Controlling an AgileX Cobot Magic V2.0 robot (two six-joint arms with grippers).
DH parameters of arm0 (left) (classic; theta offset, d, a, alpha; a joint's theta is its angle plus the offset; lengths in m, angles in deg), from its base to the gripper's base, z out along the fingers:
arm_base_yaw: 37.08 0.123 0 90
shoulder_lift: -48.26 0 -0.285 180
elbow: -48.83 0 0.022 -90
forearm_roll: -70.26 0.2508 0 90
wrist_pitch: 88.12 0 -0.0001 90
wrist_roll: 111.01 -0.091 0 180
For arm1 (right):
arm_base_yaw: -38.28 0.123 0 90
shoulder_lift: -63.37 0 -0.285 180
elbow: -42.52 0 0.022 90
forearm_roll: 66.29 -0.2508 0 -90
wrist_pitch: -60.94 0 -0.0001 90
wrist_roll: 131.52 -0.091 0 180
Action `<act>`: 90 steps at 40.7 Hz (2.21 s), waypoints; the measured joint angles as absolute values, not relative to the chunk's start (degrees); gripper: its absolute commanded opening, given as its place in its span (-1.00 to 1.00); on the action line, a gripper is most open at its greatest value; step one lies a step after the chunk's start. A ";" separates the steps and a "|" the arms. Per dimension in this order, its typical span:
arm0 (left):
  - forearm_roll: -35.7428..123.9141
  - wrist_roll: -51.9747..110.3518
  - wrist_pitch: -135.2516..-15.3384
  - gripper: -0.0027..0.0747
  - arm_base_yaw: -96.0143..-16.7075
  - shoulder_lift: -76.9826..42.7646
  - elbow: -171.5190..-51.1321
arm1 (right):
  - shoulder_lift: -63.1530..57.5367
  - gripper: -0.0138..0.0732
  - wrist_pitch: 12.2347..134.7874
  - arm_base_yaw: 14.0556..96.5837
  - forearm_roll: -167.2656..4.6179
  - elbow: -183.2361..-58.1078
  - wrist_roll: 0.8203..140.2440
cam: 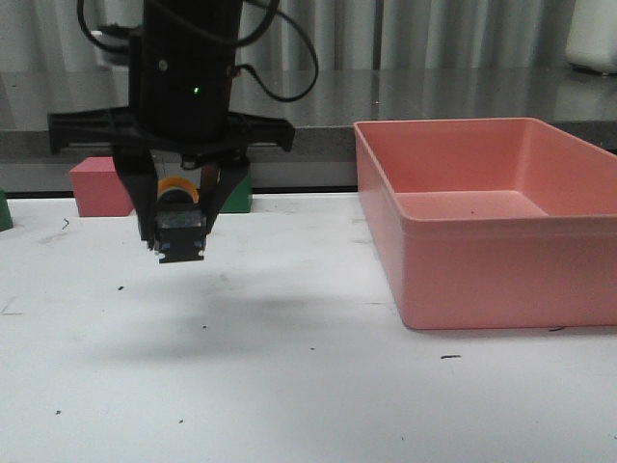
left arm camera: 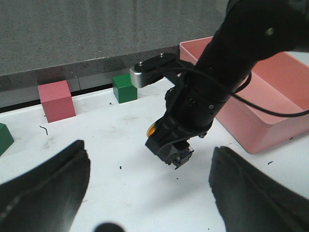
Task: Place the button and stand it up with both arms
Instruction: 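Lift the button out and lower it onto the table beside the green cube, then open the right gripper and raise it away from the button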
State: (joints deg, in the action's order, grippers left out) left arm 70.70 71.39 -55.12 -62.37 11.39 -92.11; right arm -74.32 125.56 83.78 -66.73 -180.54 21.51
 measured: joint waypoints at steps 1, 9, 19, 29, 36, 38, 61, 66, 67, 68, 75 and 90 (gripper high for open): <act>70.70 71.39 -55.12 0.39 -62.37 11.39 -92.11 | -75.11 -0.20 125.69 83.78 -66.29 -181.20 20.47; 70.70 71.39 -55.12 0.39 -62.37 11.39 -92.11 | -80.11 -0.20 125.55 83.78 -65.98 -184.61 13.75; 70.70 71.39 -55.12 0.39 -62.37 11.39 -92.11 | -82.72 -0.08 124.49 83.78 -65.98 -184.85 8.92; 70.70 71.39 -55.12 0.39 -62.37 11.39 -92.11 | -82.72 0.43 124.49 83.78 -66.29 -184.85 8.11; 70.70 71.39 -55.12 0.39 -62.37 11.39 -92.11 | -82.45 0.42 124.39 83.78 -66.29 -184.96 8.61; 70.70 71.39 -55.12 0.39 -62.37 11.39 -92.11 | -81.63 0.42 124.39 83.78 -66.29 -184.96 10.18; 70.70 71.39 -55.12 0.39 -62.37 11.39 -92.11 | -54.84 0.42 132.05 83.78 -68.52 -175.87 52.81; 70.70 71.39 -55.12 0.39 -62.37 11.39 -92.11 | -48.00 0.42 131.88 83.78 -69.59 -169.89 54.67; 70.70 71.39 -55.12 0.39 -62.37 11.39 -92.11 | -46.25 0.42 131.39 83.78 -69.74 -168.20 54.73; 70.70 71.39 -55.12 0.39 -62.37 11.39 -92.11 | -44.93 0.42 130.85 83.78 -69.72 -166.86 54.89; 70.70 71.39 -55.12 0.39 -62.37 11.39 -92.11 | -33.86 0.42 125.36 83.78 -69.77 -155.37 55.11; 70.70 71.39 -55.12 0.39 -62.37 11.39 -92.11 | -13.42 0.42 119.56 83.78 -69.39 -135.52 55.11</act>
